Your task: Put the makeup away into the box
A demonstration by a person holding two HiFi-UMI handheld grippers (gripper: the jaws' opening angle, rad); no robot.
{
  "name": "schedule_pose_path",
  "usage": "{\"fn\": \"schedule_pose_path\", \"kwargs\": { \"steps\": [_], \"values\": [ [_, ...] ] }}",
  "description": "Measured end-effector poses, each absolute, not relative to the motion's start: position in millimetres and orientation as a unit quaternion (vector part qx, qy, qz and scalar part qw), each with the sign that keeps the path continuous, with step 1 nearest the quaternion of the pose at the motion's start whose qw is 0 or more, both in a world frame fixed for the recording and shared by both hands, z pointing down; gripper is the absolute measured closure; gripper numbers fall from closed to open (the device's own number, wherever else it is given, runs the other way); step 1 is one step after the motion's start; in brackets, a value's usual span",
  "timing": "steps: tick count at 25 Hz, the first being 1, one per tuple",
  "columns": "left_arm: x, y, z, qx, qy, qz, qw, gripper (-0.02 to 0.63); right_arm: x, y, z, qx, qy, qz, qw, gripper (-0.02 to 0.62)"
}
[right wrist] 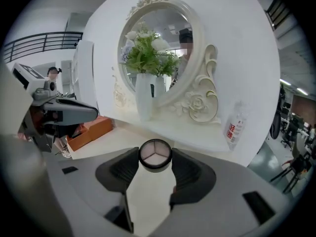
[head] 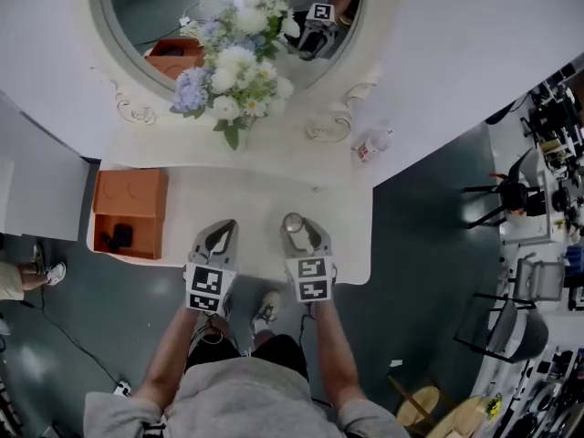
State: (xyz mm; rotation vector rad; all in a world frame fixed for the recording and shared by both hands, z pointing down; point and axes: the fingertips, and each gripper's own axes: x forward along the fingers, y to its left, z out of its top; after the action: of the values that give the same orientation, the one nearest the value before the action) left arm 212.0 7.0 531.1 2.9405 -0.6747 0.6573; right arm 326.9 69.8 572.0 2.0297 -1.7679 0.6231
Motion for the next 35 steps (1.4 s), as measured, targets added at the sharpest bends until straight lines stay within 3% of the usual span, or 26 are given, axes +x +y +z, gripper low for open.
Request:
{"fn": "schedule_pose_path", "kwargs": {
  "steps": [17, 35],
  "values": [
    [54, -50, 501, 0.909, -0.366, 0.194, 0.04, 0.604, 158, -24, 532, 0.608, -0.751, 0.162, 0.201, 0.376],
    [-105, -102, 523, 0.85, -0.482, 0.194, 0.084, 0.604, -12, -104, 557, 0.477, -0.832, 0.146, 0.241, 0.376]
  ]
}}
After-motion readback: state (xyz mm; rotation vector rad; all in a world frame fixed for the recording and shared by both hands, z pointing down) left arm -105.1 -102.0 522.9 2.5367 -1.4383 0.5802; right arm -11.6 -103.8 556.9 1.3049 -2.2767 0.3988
